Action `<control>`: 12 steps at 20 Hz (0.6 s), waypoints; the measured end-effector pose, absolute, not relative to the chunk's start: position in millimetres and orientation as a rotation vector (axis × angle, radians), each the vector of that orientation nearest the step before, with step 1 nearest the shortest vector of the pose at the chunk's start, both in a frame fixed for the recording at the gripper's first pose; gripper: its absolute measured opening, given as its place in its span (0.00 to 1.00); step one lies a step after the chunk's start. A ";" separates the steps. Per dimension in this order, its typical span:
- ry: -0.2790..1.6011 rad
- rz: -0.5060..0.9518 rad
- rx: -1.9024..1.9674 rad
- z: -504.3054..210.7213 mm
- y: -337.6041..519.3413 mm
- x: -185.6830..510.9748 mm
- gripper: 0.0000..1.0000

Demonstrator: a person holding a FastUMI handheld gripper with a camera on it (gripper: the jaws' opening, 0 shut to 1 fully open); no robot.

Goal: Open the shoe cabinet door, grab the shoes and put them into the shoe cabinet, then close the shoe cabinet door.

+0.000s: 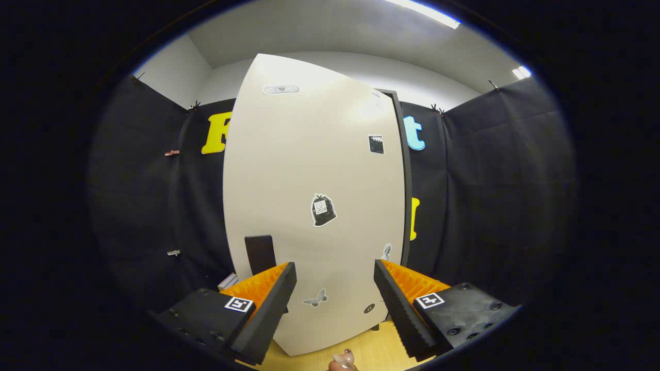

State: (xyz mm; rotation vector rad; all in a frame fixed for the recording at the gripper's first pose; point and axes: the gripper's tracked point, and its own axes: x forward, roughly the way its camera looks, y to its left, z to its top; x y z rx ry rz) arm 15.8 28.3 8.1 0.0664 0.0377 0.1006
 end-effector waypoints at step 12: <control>0.053 0.138 0.042 3.1 60.6 11.4 0.98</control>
